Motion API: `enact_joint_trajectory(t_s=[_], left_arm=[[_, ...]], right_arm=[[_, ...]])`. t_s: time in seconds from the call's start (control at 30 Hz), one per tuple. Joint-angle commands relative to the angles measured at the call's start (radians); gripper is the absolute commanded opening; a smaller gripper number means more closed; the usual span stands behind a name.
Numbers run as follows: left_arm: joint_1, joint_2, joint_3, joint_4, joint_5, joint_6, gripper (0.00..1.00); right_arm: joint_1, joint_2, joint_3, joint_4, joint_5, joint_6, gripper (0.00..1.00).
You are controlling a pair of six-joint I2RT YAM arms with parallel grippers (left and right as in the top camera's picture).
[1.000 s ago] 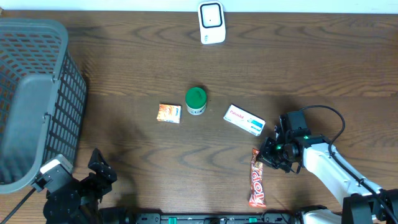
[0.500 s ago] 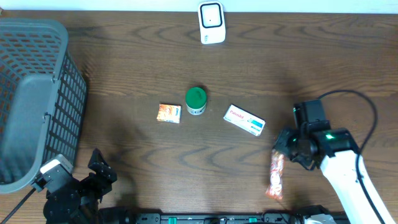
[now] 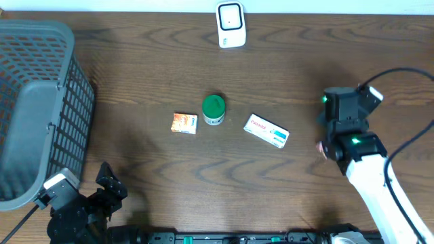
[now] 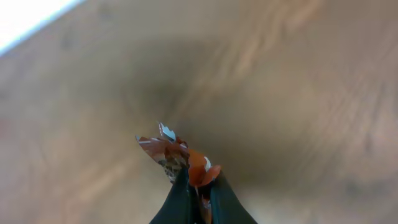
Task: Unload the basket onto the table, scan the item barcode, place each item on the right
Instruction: 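Lift the chocolate bar with the right gripper toward the table center, then lower the chocolate bar beside the bottle and open the right gripper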
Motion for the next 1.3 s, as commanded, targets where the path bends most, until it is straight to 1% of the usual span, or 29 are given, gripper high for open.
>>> enact_joint_trajectory(t_s=[0.0,0.07,0.13,0.23,0.3,0.37,0.4,0.43,0.53,0.57,0.7,0.77,0.9,1.07,1.2,1.27], left_arm=[[0.004,0.000,-0.002,0.000,-0.008,-0.009,0.87],[0.004,0.000,-0.002,0.000,-0.008,-0.009,0.87],[0.004,0.000,-0.002,0.000,-0.008,-0.009,0.87],[0.004,0.000,-0.002,0.000,-0.008,-0.009,0.88],[0.004,0.000,-0.002,0.000,-0.008,-0.009,0.87],[0.004,0.000,-0.002,0.000,-0.008,-0.009,0.87],[0.004,0.000,-0.002,0.000,-0.008,-0.009,0.87],[0.004,0.000,-0.002,0.000,-0.008,-0.009,0.87],[0.004,0.000,-0.002,0.000,-0.008,-0.009,0.87],[0.004,0.000,-0.002,0.000,-0.008,-0.009,0.87],[0.004,0.000,-0.002,0.000,-0.008,-0.009,0.87],[0.004,0.000,-0.002,0.000,-0.008,-0.009,0.87],[0.004,0.000,-0.002,0.000,-0.008,-0.009,0.87],[0.004,0.000,-0.002,0.000,-0.008,-0.009,0.87],[0.004,0.000,-0.002,0.000,-0.008,-0.009,0.87],[0.004,0.000,-0.002,0.000,-0.008,-0.009,0.87]], right_arm=[[0.008,0.084,0.010,0.137,0.118,-0.155,0.02],[0.019,0.131,0.010,0.229,0.118,-0.226,0.01],[0.043,0.188,0.010,0.366,0.124,-0.331,0.02],[0.088,0.243,0.010,0.544,0.212,-0.452,0.01],[0.132,0.277,0.010,0.676,0.286,-0.592,0.02],[0.174,0.304,0.010,0.770,0.311,-0.735,0.01],[0.198,0.316,0.010,0.800,0.314,-0.798,0.02],[0.214,0.324,0.010,0.819,0.328,-0.826,0.02],[0.256,0.346,0.009,0.832,0.339,-0.825,0.02],[0.269,0.358,0.009,0.839,0.339,-0.846,0.02],[0.311,0.414,0.008,0.889,0.339,-1.002,0.02],[0.336,0.452,0.006,0.914,0.347,-1.037,0.02],[0.408,0.542,0.005,0.959,0.412,-1.041,0.01],[0.554,0.624,0.005,1.028,0.498,-1.041,0.02],[0.653,0.634,0.005,1.036,0.521,-0.986,0.01],[0.687,0.634,0.005,1.045,0.574,-0.960,0.01]])
